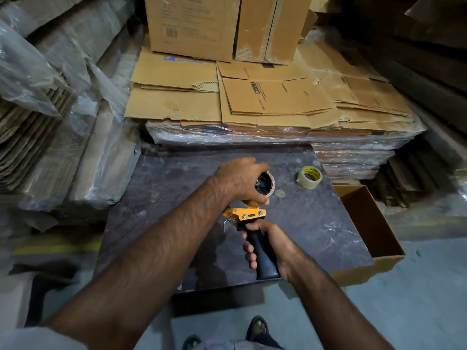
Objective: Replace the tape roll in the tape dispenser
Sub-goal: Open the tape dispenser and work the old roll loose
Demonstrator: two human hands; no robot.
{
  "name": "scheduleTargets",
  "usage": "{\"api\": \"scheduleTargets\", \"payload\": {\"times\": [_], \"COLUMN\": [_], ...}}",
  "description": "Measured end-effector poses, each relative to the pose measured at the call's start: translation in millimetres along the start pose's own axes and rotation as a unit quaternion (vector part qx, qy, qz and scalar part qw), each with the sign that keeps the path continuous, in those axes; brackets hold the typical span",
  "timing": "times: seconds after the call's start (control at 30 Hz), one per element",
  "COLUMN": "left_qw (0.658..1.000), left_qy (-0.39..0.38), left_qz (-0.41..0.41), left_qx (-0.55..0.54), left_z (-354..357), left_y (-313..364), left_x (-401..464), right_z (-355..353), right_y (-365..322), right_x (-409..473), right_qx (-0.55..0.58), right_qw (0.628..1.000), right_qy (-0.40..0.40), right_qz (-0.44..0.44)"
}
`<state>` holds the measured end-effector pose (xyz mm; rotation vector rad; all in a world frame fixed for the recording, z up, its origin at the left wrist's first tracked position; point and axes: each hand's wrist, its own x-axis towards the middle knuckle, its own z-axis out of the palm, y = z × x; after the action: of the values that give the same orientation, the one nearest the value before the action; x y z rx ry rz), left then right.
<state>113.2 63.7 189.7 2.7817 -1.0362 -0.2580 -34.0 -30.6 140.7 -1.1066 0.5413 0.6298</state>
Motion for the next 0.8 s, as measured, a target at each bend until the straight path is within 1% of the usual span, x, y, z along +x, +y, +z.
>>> {"api": "scheduleTargets", "payload": {"times": [0.1,0.23,0.27,0.33,0.4,0.57,0.67,0.8], "left_qw": [1.000,0.998,0.997,0.994,0.987,0.976,0.966,0.962], "left_qy": [-0.011,-0.062,-0.059,-0.024,-0.010,-0.043,-0.035,-0.032], "left_qz": [0.003,-0.002,-0.002,-0.002,-0.022,-0.086,-0.115,-0.139], "left_qx": [-0.001,-0.025,-0.049,-0.108,-0.157,-0.195,-0.230,-0.235], "left_z": [9,26,30,37,47,94,122,142], "left_y": [5,12,13,14,14,4,2,4], "left_x": [8,21,25,30,33,34,32,32], "right_z": [-11,-38,-46,-68,-93,-143,-164,-185], "right_y": [3,8,8,7,7,11,15,19], "right_x": [5,18,23,36,54,107,134,150], "right_qx": [0.006,0.016,0.020,0.025,0.019,0.028,0.046,0.070], "right_qw": [1.000,0.999,0.999,0.998,0.996,0.989,0.987,0.986], "right_qy": [0.005,0.016,0.020,0.035,0.049,0.088,0.076,0.029], "right_qz": [0.017,0.034,0.040,0.054,0.071,0.117,0.133,0.149]}}
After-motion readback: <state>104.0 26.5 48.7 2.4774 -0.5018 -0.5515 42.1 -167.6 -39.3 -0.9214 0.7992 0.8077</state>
